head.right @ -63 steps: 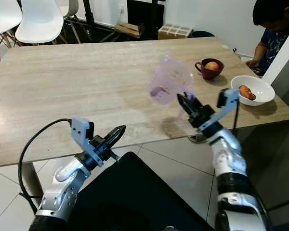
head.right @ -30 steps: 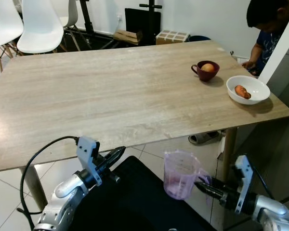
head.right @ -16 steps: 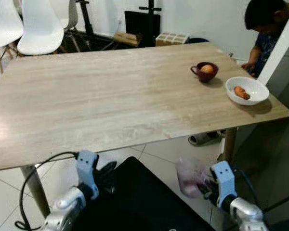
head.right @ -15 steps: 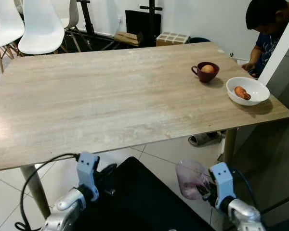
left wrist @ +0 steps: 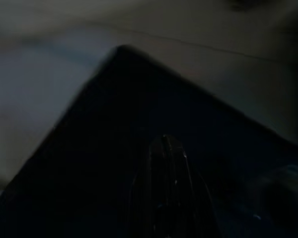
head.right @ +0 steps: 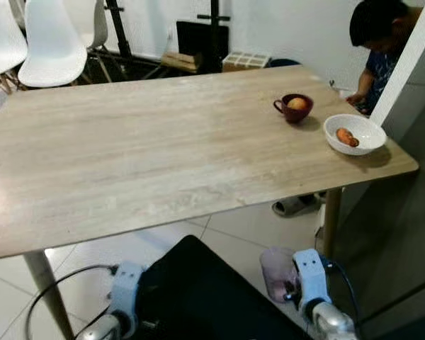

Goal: Restocking fridge

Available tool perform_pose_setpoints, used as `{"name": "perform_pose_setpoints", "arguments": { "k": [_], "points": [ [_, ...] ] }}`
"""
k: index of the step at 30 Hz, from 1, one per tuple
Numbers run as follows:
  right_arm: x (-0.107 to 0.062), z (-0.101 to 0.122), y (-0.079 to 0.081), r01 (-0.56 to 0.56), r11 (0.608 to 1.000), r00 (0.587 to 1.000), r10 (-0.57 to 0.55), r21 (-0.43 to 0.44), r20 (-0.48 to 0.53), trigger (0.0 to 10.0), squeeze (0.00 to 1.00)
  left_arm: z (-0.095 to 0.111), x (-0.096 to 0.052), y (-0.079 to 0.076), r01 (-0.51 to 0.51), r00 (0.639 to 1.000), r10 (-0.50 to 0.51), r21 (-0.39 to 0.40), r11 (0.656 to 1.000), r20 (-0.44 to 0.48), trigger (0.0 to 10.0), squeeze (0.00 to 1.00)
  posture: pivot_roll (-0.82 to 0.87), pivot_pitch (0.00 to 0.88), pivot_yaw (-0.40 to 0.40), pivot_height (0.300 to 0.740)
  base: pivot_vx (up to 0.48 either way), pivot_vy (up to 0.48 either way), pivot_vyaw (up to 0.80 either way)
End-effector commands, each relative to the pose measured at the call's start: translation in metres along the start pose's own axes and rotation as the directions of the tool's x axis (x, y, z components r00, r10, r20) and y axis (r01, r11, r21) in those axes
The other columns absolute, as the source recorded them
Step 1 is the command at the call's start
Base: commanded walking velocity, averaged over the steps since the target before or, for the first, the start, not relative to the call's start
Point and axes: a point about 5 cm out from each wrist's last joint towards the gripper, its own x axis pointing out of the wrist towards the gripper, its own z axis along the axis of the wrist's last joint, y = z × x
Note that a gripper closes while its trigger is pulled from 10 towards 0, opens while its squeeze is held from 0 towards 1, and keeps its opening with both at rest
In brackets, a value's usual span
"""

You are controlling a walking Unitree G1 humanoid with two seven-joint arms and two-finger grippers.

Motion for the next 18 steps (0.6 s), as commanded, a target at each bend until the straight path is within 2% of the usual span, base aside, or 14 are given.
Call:
{"name": "perform_pose_setpoints", "arguments": {
  "k": [1, 3, 4, 7, 9, 11, 18],
  "points": [
    [0.002, 0.000, 0.004, 0.045, 0.999, 0.999, -0.045, 0.024, 0.011, 10.0, 0.00, -0.010, -0.005, 0.015, -0.111, 0.994, 0.110, -0.065, 0.992, -0.020, 10.0, 0.00, -0.11, 0.027, 0.005, 0.740, 0.000, 0.000, 0.00],
    [0.003, 0.001, 0.006, 0.053, 0.998, 0.998, -0.054, 0.016, 0.018, 10.0, 0.00, -0.011, -0.005, 0.016, -0.120, 0.993, 0.119, -0.071, 0.990, -0.021, 10.0, 0.00, -0.11, 0.027, 0.005, 0.740, 0.000, 0.000, 0.00],
    [0.004, -0.001, 0.010, 0.082, 0.995, 0.997, -0.082, 0.053, 0.011, 10.0, 0.00, -0.009, -0.004, 0.013, -0.083, 0.997, 0.083, -0.066, 0.994, 0.002, 10.0, 0.00, -0.11, 0.001, -0.003, 0.740, 0.000, 0.000, 0.00],
    [0.006, -0.006, 0.014, 0.100, 0.986, 0.995, -0.097, 0.135, -0.027, 10.0, 0.00, -0.003, 0.001, 0.001, 0.006, 1.000, -0.007, 0.011, 1.000, 0.016, 10.0, 0.00, -0.10, 0.000, -0.024, 0.740, 0.000, 0.000, 0.00],
    [0.007, -0.006, 0.019, 0.084, 0.989, 0.996, -0.080, 0.124, -0.033, 10.0, 0.00, -0.002, 0.002, -0.002, 0.021, 1.000, -0.022, 0.026, 0.999, 0.014, 10.0, 0.00, -0.10, 0.000, -0.027, 0.740, 0.000, 0.000, 0.00],
    [0.009, -0.006, 0.025, 0.068, 0.995, 0.997, -0.065, 0.075, -0.045, 10.0, 0.00, 0.000, 0.006, -0.007, 0.016, 1.000, -0.017, 0.013, 1.000, 0.016, 10.0, 0.00, -0.09, 0.000, -0.033, 0.740, 0.000, 0.000, 0.00],
    [0.009, -0.013, 0.030, 0.096, 0.995, 0.991, -0.097, -0.007, -0.095, 10.0, 0.00, -0.005, 0.009, -0.017, -0.006, 1.000, 0.007, 0.009, 1.000, -0.019, 10.0, 0.00, -0.09, 0.000, -0.035, 0.740, 0.000, 0.000, 0.00]
  ]
}}
